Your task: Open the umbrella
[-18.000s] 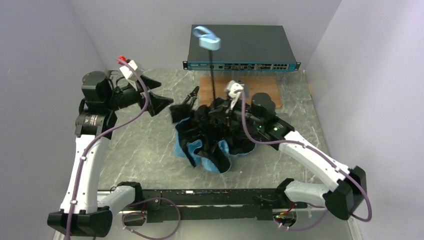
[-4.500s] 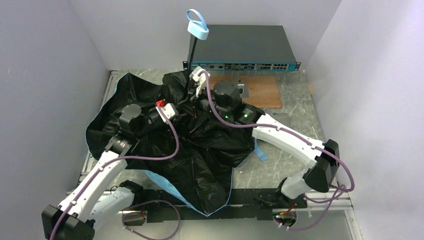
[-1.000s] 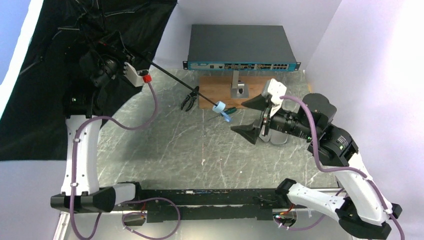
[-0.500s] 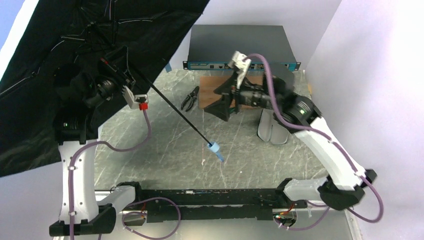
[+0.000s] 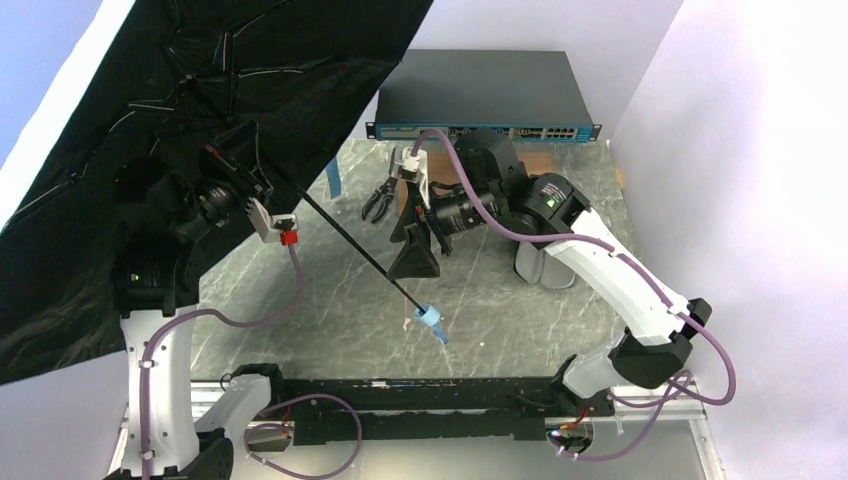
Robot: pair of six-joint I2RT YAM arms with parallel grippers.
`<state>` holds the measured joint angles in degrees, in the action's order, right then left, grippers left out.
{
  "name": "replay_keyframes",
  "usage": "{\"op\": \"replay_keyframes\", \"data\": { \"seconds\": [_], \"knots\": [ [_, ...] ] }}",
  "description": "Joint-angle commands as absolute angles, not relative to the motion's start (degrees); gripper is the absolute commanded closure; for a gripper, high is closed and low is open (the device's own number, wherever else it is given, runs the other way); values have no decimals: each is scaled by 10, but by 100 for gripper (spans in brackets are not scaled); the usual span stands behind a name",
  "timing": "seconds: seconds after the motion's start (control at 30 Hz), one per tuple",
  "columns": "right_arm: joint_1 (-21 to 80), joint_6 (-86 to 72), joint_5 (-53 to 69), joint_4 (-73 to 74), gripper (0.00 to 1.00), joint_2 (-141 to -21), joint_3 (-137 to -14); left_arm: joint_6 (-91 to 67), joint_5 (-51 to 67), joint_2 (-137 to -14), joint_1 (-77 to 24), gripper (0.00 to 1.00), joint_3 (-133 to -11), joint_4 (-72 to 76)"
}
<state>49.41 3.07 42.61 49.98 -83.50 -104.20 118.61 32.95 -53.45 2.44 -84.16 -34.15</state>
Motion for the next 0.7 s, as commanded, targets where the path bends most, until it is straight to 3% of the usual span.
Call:
{"op": "replay_keyframes", "data": {
  "seconds": [0.0,0.23,0.43,0.67],
  "knots": [
    [506,34,449,496,21,-832,-1040,1347,333,-517,25,100,-827,-288],
    [532,70,421,526,33,-858,-1003,1332,302,-533,25,100,-827,-257],
    [533,134,373,578,60,-853,-976,1319,261,-538,30,100,-794,-201],
    [534,165,348,606,80,-811,-888,1314,259,-553,64,100,-764,-141]
  ]
}}
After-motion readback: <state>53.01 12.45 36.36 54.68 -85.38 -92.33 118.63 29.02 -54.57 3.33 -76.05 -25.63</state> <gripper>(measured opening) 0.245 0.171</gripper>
